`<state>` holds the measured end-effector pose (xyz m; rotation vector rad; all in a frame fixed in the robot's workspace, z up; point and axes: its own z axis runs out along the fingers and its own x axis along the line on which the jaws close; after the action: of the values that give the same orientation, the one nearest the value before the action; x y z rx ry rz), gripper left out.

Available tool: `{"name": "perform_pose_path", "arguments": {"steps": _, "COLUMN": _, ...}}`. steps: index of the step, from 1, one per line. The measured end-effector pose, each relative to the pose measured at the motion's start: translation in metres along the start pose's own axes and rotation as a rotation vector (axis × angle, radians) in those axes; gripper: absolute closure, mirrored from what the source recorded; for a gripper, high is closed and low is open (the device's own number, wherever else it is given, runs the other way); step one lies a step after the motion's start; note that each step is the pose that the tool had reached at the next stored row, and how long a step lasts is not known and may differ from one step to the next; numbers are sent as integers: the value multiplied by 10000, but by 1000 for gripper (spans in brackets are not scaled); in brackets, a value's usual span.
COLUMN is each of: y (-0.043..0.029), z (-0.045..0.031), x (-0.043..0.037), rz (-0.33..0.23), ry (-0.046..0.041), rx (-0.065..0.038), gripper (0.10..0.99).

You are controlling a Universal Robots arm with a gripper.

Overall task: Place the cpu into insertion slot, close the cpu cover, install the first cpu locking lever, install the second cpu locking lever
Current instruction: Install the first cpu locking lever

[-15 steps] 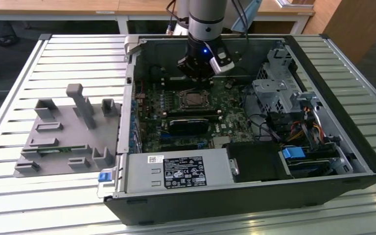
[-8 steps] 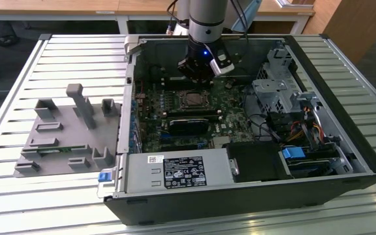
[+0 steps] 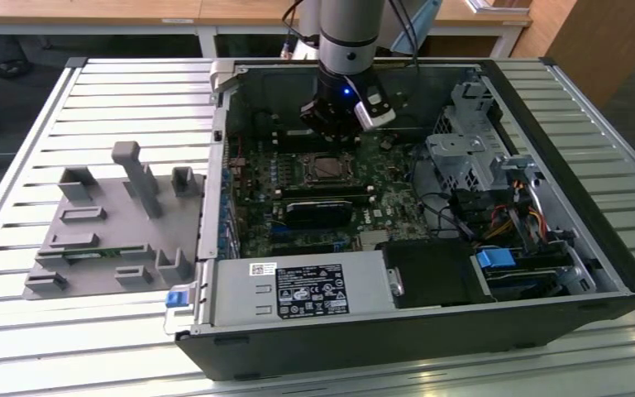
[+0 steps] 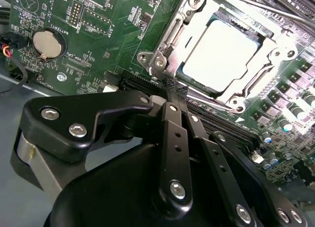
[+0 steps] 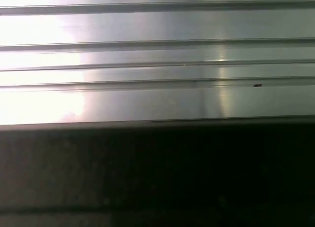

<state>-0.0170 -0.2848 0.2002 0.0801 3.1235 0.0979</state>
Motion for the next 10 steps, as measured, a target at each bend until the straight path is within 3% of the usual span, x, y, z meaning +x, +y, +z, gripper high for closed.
{"name": "perform_pose_path", "arguments": {"steps": 10, "y": -1, "z": 13, "x": 0, "rz": -1, "ry": -2, "rx": 33, "gripper": 980}}
